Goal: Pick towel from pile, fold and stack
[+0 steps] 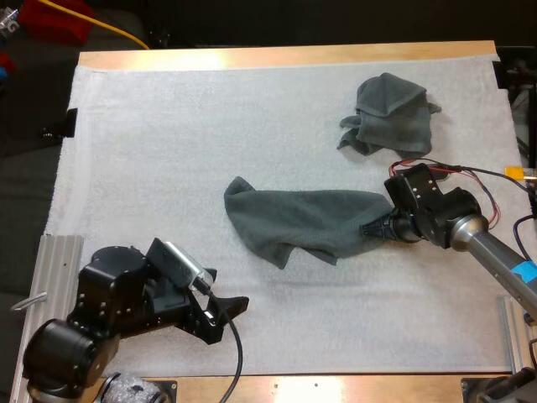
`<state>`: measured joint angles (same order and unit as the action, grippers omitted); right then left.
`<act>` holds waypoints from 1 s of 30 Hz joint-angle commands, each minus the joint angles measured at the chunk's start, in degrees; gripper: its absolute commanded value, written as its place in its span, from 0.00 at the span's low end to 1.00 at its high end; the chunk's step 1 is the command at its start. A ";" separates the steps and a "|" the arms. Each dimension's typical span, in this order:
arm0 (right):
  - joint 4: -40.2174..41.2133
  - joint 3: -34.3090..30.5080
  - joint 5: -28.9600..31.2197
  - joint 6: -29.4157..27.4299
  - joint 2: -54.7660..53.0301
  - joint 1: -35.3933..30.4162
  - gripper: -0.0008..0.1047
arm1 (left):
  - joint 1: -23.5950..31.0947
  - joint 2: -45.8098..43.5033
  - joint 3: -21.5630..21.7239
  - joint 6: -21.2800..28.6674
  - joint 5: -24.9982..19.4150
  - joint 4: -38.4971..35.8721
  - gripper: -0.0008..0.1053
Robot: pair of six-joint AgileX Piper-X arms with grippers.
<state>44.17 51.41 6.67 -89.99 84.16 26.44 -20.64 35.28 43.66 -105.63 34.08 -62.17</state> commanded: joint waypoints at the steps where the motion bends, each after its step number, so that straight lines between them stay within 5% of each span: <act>1: 0.75 0.07 -0.45 0.09 -0.36 -0.06 0.01 | -0.23 0.18 -0.90 -1.93 1.47 1.26 0.66; 11: 0.75 0.07 -2.91 0.11 -0.42 -0.06 0.01 | -0.23 1.44 -11.05 -14.70 4.36 14.99 0.66; 20: 0.75 0.07 -3.02 0.11 -0.42 -0.06 0.01 | -0.70 11.32 -11.65 -14.98 3.61 20.61 0.66; 30: 0.75 0.07 -3.02 0.22 -0.42 -0.06 0.01 | -8.34 27.74 -11.65 -16.53 -3.77 31.26 0.66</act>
<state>44.48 51.41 4.09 -89.99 84.16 26.44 -28.66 63.14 32.01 -121.55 31.21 -32.33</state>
